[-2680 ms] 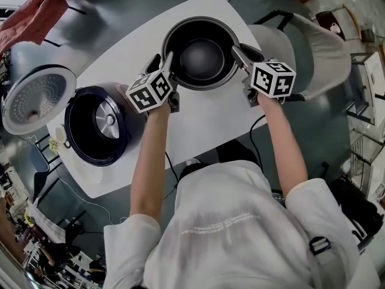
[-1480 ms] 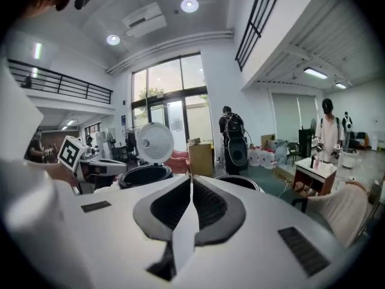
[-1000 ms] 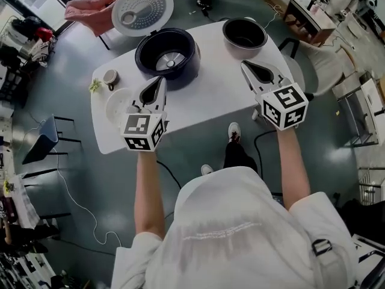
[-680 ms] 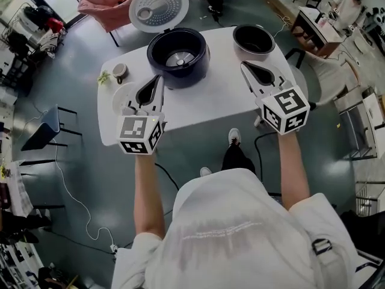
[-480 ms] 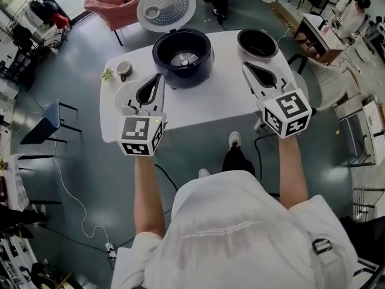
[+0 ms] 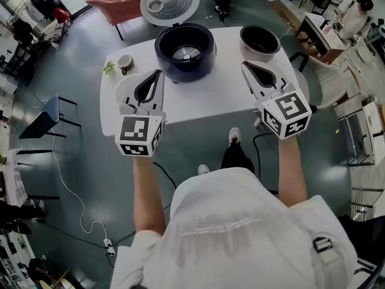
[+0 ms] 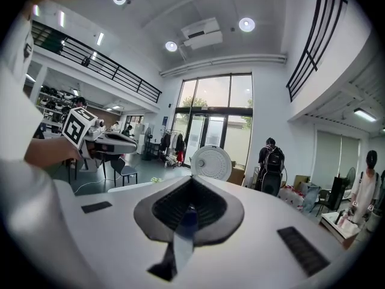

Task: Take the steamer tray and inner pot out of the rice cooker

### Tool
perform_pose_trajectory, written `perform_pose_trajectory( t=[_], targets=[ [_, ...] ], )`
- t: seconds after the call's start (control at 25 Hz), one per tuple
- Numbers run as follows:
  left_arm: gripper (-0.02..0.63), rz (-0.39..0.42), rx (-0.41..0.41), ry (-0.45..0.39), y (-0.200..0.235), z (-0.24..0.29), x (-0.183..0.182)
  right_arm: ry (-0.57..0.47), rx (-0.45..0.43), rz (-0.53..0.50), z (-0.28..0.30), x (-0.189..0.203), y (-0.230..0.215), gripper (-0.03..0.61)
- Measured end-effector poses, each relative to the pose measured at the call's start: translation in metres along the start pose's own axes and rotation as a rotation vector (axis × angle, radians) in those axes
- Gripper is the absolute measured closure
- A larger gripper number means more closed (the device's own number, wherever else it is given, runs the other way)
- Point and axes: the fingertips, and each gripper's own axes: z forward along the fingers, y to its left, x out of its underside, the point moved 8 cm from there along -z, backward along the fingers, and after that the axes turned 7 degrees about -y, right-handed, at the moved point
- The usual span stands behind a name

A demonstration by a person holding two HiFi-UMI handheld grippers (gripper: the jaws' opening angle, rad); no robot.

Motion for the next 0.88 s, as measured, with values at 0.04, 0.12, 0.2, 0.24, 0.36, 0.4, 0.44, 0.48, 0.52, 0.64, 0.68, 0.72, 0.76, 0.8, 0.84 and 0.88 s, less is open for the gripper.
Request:
perform_pose_trajectory(
  t=[0.04,0.12,0.2,0.24,0.36,0.4,0.44,0.48,0.52,0.64,0.68,0.72,0.76,0.8,0.84,0.88],
  targets=[
    [0.597,0.0,0.002,0.001,0.0,-0.001,0.0,0.0,0.0,-0.001,0.0,0.0,0.001,0.552],
    [0.598,0.001,0.009,-0.002,0.0,-0.003,-0.002,-0.002,0.001,0.001,-0.001,-0.001,0.003,0.552],
    [0.598,0.001,0.012,-0.002,-0.001,-0.005,-0.002,-0.004,0.002,0.003,-0.001,-0.002,0.005,0.552],
    [0.597,0.0,0.012,-0.001,0.0,-0.005,-0.001,-0.005,0.002,0.003,-0.001,-0.002,0.006,0.552],
    [0.597,-0.004,0.015,0.006,0.0,-0.006,0.001,-0.003,0.001,0.003,-0.001,-0.002,0.008,0.552],
    [0.598,-0.006,0.016,0.007,-0.001,-0.007,0.002,-0.001,0.001,0.004,-0.001,-0.002,0.008,0.552],
    [0.597,-0.007,0.017,0.008,-0.001,-0.008,0.002,0.002,0.001,0.004,-0.002,-0.001,0.01,0.552],
    [0.598,-0.009,0.017,0.009,-0.001,-0.009,0.003,0.006,0.001,0.002,-0.002,-0.001,0.011,0.552],
    [0.597,-0.012,0.017,0.01,-0.001,-0.009,0.005,0.01,0.001,-0.001,-0.001,0.0,0.012,0.552],
    [0.598,-0.02,0.018,0.016,0.0,-0.01,0.009,0.021,0.0,-0.001,0.0,0.004,0.013,0.552],
    [0.598,-0.023,0.018,0.02,0.0,-0.011,0.01,0.024,-0.002,0.001,0.001,0.005,0.014,0.552],
    [0.597,-0.026,0.017,0.025,0.001,-0.012,0.011,0.027,-0.004,0.002,0.002,0.005,0.015,0.552],
    [0.598,-0.029,0.016,0.029,0.002,-0.013,0.012,0.03,-0.007,0.003,0.003,0.006,0.016,0.552],
    [0.598,-0.032,0.015,0.033,0.003,-0.014,0.013,0.032,-0.009,0.004,0.004,0.006,0.017,0.552],
    [0.597,-0.038,0.014,0.035,0.004,-0.015,0.014,0.034,-0.011,0.005,0.005,0.007,0.018,0.552],
    [0.597,-0.043,0.014,0.037,0.005,-0.016,0.015,0.035,-0.012,0.006,0.005,0.007,0.019,0.552]
  ],
)
